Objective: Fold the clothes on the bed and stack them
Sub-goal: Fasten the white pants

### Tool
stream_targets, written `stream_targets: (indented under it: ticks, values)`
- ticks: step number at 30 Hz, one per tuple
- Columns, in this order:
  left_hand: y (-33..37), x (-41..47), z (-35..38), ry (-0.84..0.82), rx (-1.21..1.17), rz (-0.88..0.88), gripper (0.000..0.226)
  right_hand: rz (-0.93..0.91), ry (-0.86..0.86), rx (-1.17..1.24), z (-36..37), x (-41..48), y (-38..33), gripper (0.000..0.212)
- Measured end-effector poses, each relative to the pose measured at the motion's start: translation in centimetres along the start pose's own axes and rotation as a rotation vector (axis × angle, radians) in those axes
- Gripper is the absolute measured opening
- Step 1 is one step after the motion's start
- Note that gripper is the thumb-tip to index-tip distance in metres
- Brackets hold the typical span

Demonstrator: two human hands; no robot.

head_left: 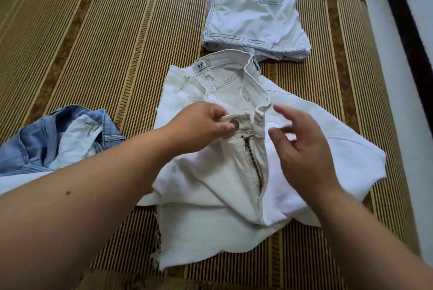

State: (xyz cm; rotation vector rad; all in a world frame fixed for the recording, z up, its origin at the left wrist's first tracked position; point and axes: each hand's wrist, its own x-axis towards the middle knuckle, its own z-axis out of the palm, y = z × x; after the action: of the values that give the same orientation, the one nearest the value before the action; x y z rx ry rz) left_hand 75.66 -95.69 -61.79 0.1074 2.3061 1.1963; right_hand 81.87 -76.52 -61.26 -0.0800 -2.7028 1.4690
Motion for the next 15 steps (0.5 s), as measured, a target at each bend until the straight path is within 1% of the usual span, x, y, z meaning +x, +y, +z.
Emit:
stream_targets:
  ticks: [1,2,3,4,5,6,8,11,13,15]
  values:
    - [0.0,-0.2,-0.1,-0.005,-0.035,-0.014,0.017,-0.067,-0.076,-0.05,-0.2,1.1,-0.4,0.051]
    - [-0.1,-0.4,0.0,-0.012,-0.068,-0.027,0.018,-0.101,-0.189,-0.112,-0.4,2.2,-0.9,0.057]
    - [-0.1,-0.7,0.1,-0.016,-0.097,-0.04,0.018,-0.128,-0.3,-0.185,-0.6,3.2,-1.4,0.053]
    - [-0.1,-1.0,0.1,-0.023,-0.118,-0.053,0.018,-0.163,-0.381,-0.264,-0.8,3.9,-1.8,0.041]
    - [-0.2,-1.3,0.1,-0.032,-0.13,-0.059,0.019,-0.192,-0.436,-0.33,-1.1,4.4,-2.1,0.028]
    - [-0.3,-1.6,0.1,-0.04,-0.135,-0.065,0.02,-0.211,-0.474,-0.375,-1.5,4.6,-2.2,0.021]
    - [-0.4,-2.1,0.0,-0.041,-0.171,-0.091,0.022,-0.234,-0.51,-0.423,-2.1,4.3,-2.3,0.014]
    - [-0.5,-2.6,0.3,-0.071,-0.356,-0.18,0.021,-0.244,-0.484,-0.38,-2.4,3.3,-2.4,0.007]
    - [-0.3,-2.8,1.0,-0.088,-0.464,-0.23,0.021,-0.252,-0.458,-0.31,-1.9,2.6,-2.5,0.008]
    - [-0.2,-2.7,1.7,-0.096,-0.511,-0.243,0.025,-0.249,-0.439,-0.239,-0.9,1.9,-2.4,0.017]
